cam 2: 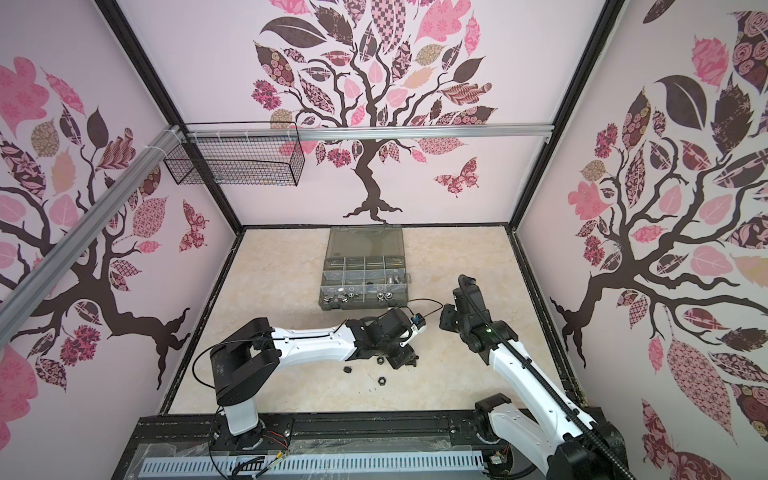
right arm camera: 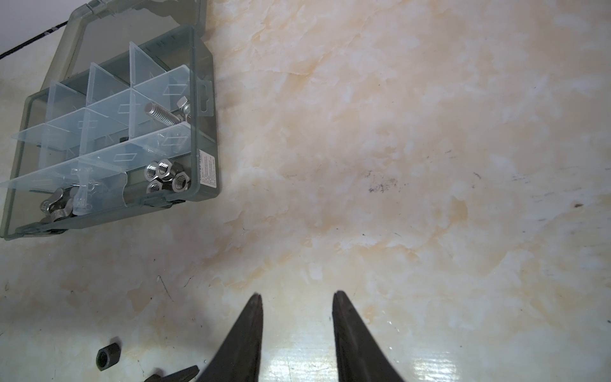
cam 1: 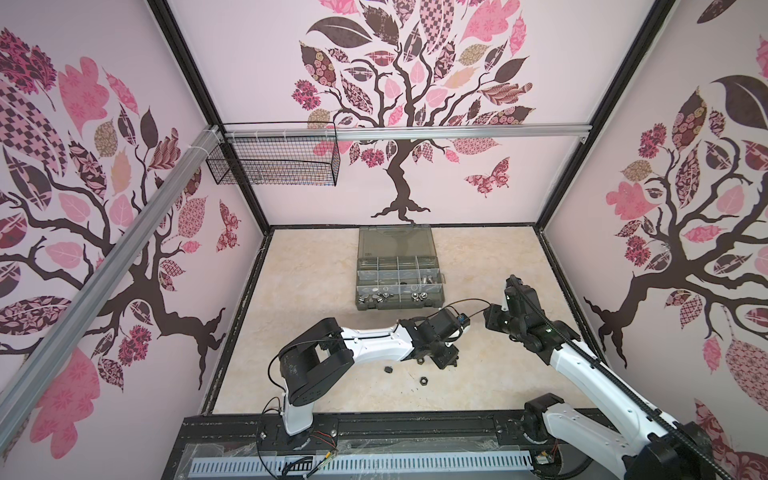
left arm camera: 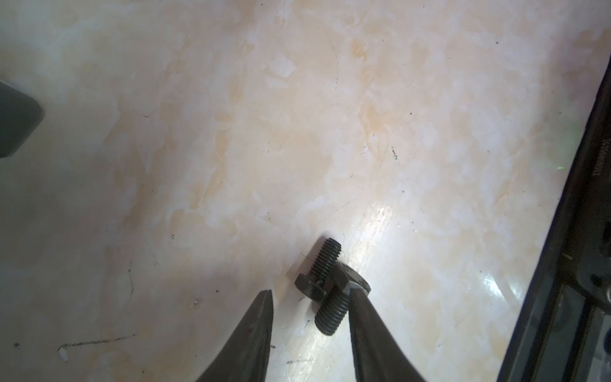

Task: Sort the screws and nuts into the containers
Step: 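Lower the left gripper and close it on a dark bolt head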

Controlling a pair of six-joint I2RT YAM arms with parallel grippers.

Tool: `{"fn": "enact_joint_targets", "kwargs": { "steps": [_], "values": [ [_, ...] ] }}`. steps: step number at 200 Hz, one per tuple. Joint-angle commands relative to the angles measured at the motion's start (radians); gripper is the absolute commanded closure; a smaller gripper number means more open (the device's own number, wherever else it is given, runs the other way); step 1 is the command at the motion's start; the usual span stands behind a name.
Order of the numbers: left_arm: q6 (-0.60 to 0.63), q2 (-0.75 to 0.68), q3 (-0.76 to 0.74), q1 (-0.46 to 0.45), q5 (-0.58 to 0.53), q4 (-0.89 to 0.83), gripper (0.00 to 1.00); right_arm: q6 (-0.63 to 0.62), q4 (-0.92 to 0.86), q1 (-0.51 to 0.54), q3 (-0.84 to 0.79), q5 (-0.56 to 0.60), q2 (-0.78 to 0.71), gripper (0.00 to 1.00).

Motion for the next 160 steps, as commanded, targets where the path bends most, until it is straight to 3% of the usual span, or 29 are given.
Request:
{"fn": "enact_joint_targets", "kwargs": {
  "steps": [1, 160],
  "values": [
    [0.012, 0.025, 0.03, -0.001, -0.002, 0.0, 0.59, 0.004, -0.03, -0.008, 0.01, 0.016, -0.018, 0.62],
    [0.015, 0.059, -0.002, 0.033, -0.116, -0.012, 0.64, 0.007, -0.033, -0.011, 0.012, 0.017, -0.011, 0.62]
  ]
}}
